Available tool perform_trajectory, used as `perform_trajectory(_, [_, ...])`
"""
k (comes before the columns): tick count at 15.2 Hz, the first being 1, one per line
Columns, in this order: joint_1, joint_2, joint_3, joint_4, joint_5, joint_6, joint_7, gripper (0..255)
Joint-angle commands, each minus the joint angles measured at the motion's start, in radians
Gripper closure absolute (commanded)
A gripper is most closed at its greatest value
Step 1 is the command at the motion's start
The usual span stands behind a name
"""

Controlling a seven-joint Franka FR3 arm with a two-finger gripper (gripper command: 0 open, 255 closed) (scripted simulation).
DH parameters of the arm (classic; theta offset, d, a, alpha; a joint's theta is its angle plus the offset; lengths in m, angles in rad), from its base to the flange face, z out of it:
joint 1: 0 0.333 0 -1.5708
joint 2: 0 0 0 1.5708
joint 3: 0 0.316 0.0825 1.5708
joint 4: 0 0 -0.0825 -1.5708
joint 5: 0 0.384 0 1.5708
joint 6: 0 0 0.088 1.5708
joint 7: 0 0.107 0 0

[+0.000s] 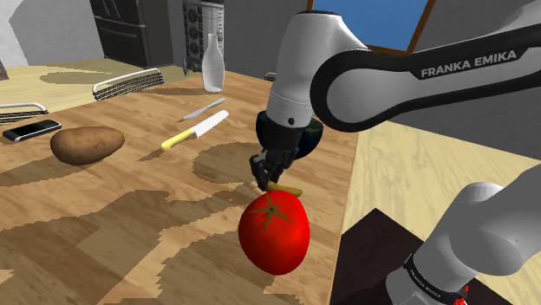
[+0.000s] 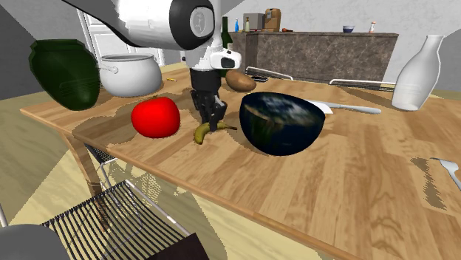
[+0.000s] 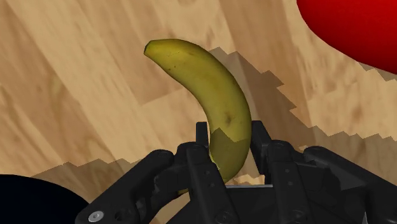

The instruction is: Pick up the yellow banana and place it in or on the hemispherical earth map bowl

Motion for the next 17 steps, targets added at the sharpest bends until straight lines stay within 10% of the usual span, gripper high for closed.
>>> perform_trajectory(1, [0.0, -0.007, -0.004, 0.019, 0.0, -0.026, 0.001, 255])
perform_trajectory(17, [-0.009, -0.028, -0.037, 0.215, -0.017, -0.243, 0.01, 255])
